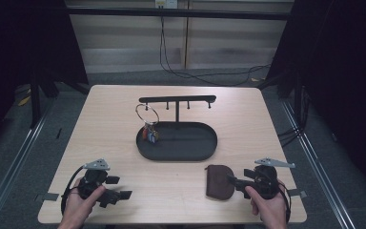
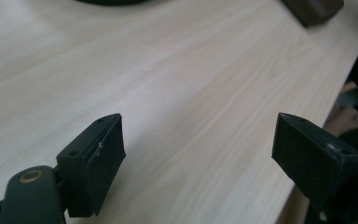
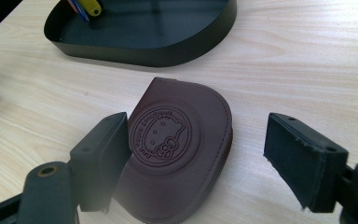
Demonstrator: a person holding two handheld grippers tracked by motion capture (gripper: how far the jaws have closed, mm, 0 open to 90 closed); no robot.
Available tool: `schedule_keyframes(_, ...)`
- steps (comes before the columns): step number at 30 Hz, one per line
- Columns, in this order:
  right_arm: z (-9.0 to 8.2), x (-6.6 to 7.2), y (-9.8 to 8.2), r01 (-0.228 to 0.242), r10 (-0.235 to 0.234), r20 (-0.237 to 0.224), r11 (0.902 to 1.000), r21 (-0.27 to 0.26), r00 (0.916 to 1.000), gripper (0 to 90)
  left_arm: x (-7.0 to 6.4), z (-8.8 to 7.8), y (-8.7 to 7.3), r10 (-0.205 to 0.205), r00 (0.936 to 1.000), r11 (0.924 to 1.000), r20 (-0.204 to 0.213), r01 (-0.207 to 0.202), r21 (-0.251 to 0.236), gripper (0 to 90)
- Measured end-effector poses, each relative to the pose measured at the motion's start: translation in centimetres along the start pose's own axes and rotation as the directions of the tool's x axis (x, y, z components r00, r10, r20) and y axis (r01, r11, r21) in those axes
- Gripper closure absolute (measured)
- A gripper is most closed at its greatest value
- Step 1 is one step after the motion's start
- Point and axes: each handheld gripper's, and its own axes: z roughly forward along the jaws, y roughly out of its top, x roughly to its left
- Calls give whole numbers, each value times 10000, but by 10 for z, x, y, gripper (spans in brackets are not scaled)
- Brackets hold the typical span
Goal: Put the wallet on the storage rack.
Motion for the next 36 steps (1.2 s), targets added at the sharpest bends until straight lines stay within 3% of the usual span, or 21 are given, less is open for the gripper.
schedule_keyframes(2,1,2,3,-76,75,31,9994,350,10000,237,3,0,-3,-138,9998,9995,-166,134,-285,170)
schedule_keyframes(5,2,3,7,-166,165,25,9967,798,9999,236,5,3,-6,-79,9997,9999,-226,77,-94,176)
schedule_keyframes(9,3,8,18,-115,92,178,9911,1330,9998,225,4,1,-7,-24,9995,9994,-299,14,-360,176)
schedule_keyframes(13,8,14,28,68,-106,167,9775,2108,9998,190,4,-1,-8,-42,9996,9990,-280,30,-437,177)
schedule_keyframes(16,17,18,32,-23,24,-2,9560,2932,10000,180,2,-1,-8,54,9999,9992,-160,-60,-398,176)
schedule_keyframes(19,26,21,37,-210,59,456,9404,3395,9989,182,0,-3,-9,106,9999,9989,-103,-111,-447,176)
schedule_keyframes(20,31,22,40,-342,116,615,9241,3806,9980,182,0,-3,-9,139,9999,9989,-37,-140,-458,176)
schedule_keyframes(21,31,22,40,-342,116,615,9241,3806,9980,182,0,-4,-10,126,9999,9988,6,-125,-467,176)
schedule_keyframes(22,36,22,42,-534,243,729,9012,4300,9970,181,-1,-5,-10,203,9998,9985,56,-200,-519,176)
schedule_keyframes(23,36,22,42,-534,243,729,9012,4300,9970,181,-1,-5,-10,203,9998,9985,56,-200,-519,176)
schedule_keyframes(26,42,23,44,-839,445,955,8827,4624,9944,204,-3,-7,-10,311,9995,9982,76,-307,-523,176)
schedule_keyframes(28,46,23,47,-1000,635,929,8766,4707,9937,226,-3,-6,-10,408,9992,9978,-27,-408,-518,176)
schedule_keyframes(29,52,23,50,-1043,493,1222,8607,4983,9913,193,-3,-6,-10,401,9992,9980,-46,-402,-490,176)
schedule_keyframes(30,52,23,50,-1043,493,1222,8607,4983,9913,193,-2,-6,-9,377,9993,9983,-9,-377,-437,176)
schedule_keyframes(32,58,23,51,-1112,425,1405,8419,5280,9892,211,-2,-5,-10,411,9991,9983,-104,-415,-408,176)
schedule_keyframes(34,62,22,52,-1163,328,1627,8360,5363,9861,211,-3,-5,-10,407,9991,9983,-75,-409,-411,176)
schedule_keyframes(35,65,22,51,-1166,282,1663,8264,5508,9857,211,-3,-5,-10,414,9991,9983,-72,-417,-410,176)
schedule_keyframes(36,65,22,51,-1166,282,1663,8264,5508,9857,211,-3,-5,-10,421,9991,9983,-45,-423,-394,176)
